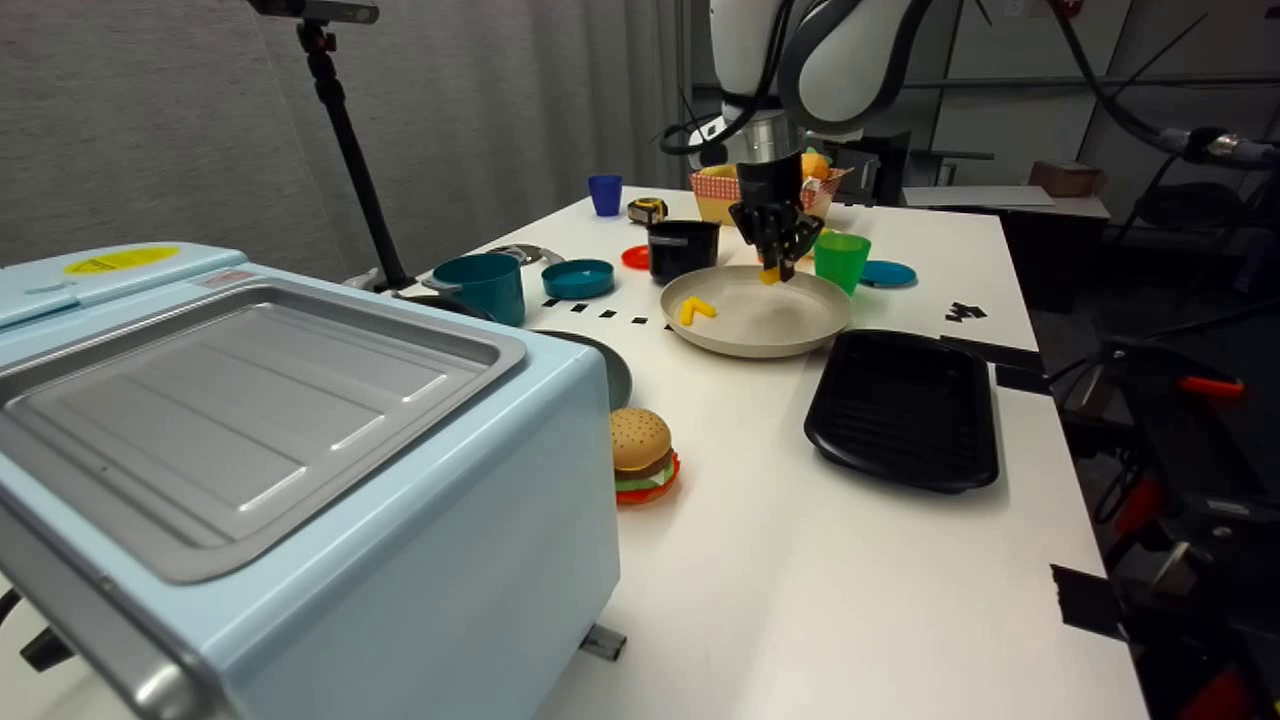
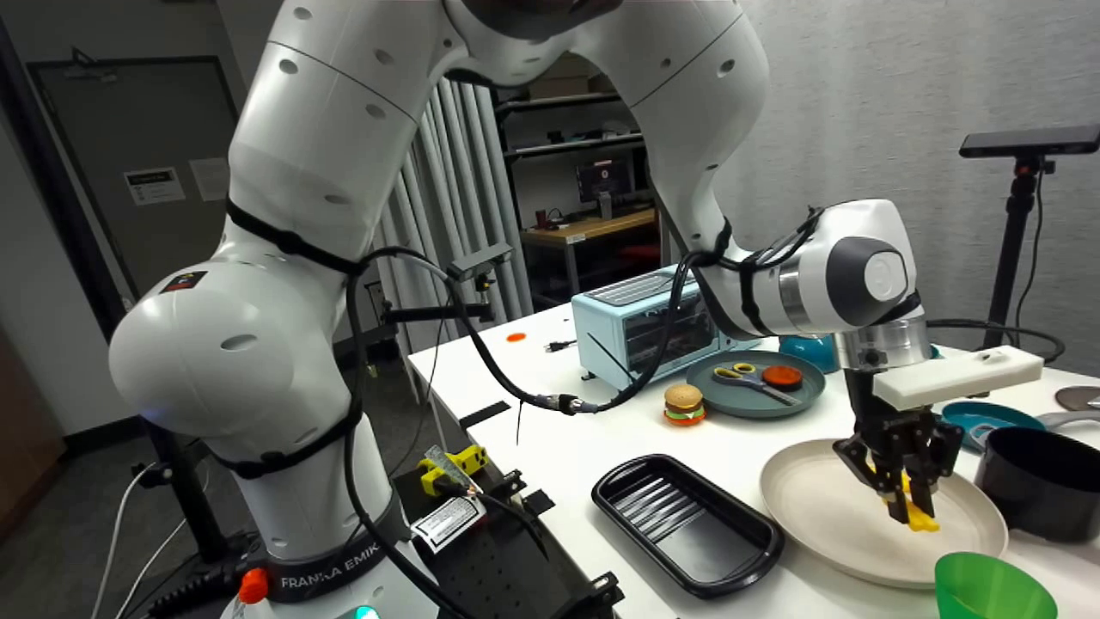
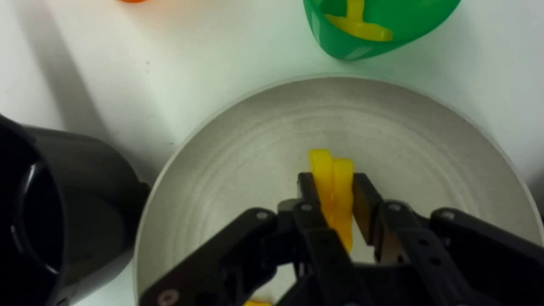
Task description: Put the chips in the green cup
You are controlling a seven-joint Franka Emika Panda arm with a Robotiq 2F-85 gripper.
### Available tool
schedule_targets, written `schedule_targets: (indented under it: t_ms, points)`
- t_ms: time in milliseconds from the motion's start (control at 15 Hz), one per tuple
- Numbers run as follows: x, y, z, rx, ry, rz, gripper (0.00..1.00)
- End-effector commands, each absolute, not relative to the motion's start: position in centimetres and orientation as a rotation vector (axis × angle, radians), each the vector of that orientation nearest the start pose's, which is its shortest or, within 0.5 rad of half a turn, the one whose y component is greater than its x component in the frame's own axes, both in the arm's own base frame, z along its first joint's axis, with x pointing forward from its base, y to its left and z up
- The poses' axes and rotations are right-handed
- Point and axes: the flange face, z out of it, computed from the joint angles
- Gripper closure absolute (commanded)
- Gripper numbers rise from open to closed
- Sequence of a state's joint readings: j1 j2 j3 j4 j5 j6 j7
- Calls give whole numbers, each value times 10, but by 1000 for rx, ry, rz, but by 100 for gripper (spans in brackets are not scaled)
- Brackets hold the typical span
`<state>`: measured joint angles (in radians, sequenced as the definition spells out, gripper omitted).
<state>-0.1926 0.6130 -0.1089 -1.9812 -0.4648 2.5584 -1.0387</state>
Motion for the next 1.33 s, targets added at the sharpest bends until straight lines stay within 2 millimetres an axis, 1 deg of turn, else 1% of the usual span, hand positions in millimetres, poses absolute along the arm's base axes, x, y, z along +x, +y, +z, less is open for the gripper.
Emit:
schedule_targets:
  t_ms: [0, 267, 533, 733, 933, 1067, 1267]
  points:
    - [573, -183, 180, -2847, -1783, 384, 94]
    - [566, -203, 203, -2899, -1749, 375, 94]
    - [554, -224, 217, -2944, -1703, 386, 94]
    - [542, -240, 220, -2968, -1669, 415, 94]
    - [530, -253, 218, -2981, -1632, 452, 94]
    - [524, -258, 216, -2984, -1615, 469, 94]
    - [519, -259, 211, -2975, -1609, 492, 94]
